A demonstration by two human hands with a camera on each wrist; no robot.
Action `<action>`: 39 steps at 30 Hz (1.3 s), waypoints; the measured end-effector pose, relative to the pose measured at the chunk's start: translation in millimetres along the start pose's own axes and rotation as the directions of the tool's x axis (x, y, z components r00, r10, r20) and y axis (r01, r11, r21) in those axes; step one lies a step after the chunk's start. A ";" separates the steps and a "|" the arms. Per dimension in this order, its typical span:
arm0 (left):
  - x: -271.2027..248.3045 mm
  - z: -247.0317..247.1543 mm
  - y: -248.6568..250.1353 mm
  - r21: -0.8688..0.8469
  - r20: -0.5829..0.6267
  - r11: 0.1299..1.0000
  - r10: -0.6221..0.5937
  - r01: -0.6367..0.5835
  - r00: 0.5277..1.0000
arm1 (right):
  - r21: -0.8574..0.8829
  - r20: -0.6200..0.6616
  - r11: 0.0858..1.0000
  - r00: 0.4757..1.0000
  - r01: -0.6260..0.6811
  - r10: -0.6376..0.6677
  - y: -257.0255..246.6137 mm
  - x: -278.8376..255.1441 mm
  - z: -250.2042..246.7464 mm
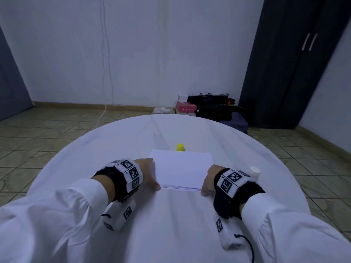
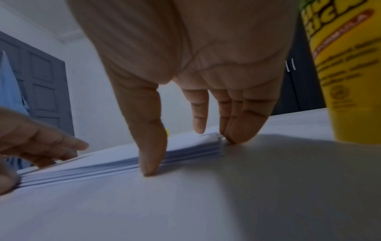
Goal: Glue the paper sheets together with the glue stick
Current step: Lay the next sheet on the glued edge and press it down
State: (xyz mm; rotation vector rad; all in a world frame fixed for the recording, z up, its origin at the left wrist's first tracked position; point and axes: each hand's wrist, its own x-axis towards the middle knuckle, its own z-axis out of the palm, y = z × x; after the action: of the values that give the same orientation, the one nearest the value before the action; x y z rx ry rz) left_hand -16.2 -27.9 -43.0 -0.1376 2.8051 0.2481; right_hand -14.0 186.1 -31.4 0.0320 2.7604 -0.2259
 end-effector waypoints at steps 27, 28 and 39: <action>-52.6 12.5 155.4 -0.235 -0.031 0.903 0.363 -0.360 0.931 | -0.064 -0.025 0.993 0.995 -0.095 0.094 84.7 -57.0 11.0; -52.7 18.5 167.5 -0.284 -0.029 0.887 0.371 -0.364 0.928 | -0.008 -0.024 0.994 0.993 -0.112 0.112 95.1 -58.6 7.5; -49.0 31.4 165.6 -0.816 -0.136 0.503 0.314 -0.286 0.940 | 0.636 0.025 0.771 0.997 0.041 -0.074 102.5 -60.7 -1.2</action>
State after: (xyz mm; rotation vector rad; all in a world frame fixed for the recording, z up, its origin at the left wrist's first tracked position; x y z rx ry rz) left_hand 19.4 143.6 -30.8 0.1590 2.3911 1.6493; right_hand 47.4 287.9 -23.8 0.1150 2.4997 -1.1562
